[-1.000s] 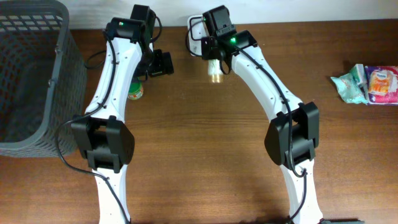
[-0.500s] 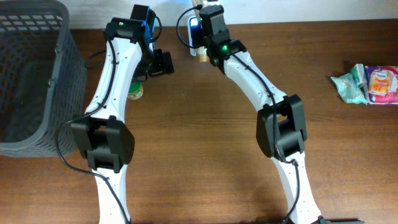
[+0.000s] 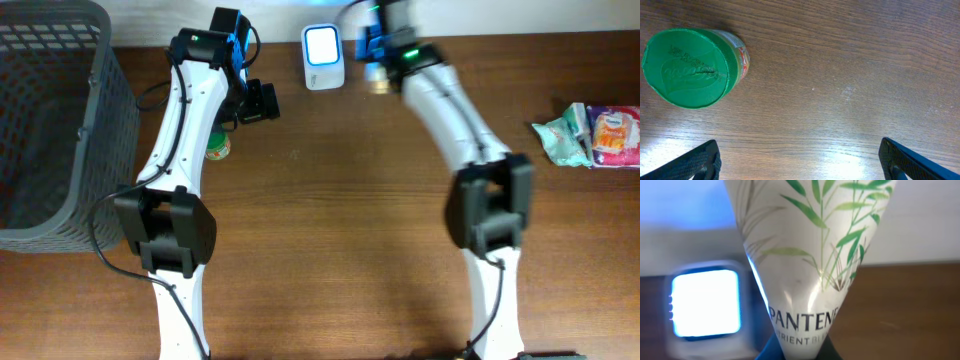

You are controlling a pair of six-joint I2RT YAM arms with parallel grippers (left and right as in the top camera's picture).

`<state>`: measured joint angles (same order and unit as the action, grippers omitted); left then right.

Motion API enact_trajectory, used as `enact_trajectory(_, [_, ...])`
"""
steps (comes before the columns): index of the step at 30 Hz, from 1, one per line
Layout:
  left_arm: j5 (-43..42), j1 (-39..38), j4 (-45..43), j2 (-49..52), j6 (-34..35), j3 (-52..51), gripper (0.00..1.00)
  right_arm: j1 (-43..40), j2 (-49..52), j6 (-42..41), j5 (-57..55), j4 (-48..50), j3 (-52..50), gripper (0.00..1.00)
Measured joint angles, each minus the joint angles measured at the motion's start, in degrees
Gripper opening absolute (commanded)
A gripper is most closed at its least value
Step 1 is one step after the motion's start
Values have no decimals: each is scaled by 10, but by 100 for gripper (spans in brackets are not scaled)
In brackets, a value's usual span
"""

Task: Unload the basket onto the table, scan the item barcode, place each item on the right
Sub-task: 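Carry the Pantene tube right and place it on the pile, then grasp the green-lidded jar with the left gripper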

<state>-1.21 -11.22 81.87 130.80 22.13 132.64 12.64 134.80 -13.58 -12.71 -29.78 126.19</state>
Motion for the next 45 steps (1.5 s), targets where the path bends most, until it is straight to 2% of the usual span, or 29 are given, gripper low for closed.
enact_trajectory(5, [0,0,0,0,0,0,99,-157,-66,8,-36,-150,4,4])
enact_trajectory(9, [0,0,0,0,0,0,99,-262,-53,74,-53,-257,3,4])
enact_trajectory(14, [0,0,0,0,0,0,99,-316,-14,90,-10,-271,3,5])
enact_trajectory(15, [0,0,0,0,0,0,99,-324,-8,76,2,-267,3,11])
enact_trajectory(18, [0,0,0,0,0,0,99,-346,10,-15,31,-236,3,13])
enact_trajectory(20, [0,0,0,0,0,0,99,-354,14,-51,45,-218,3,20])
enact_trajectory(23, [0,0,0,0,0,0,99,-356,15,-75,60,-209,3,38])
enact_trajectory(29, [0,0,0,0,0,0,99,-356,14,-87,76,-244,3,45])
enact_trajectory(30, [0,0,0,0,0,0,99,-356,11,-88,83,-258,3,49])
enact_trajectory(31, [0,0,0,0,0,0,99,-356,4,-87,94,-271,3,62])
enact_trajectory(33, [0,0,0,0,0,0,99,-356,-23,-91,129,-297,3,99])
enact_trajectory(38, [0,0,0,0,0,0,99,-351,-126,-89,257,-361,9,99])
enact_trajectory(45, [-1,0,-24,0,0,0,99,-349,-127,-90,292,-411,14,99])
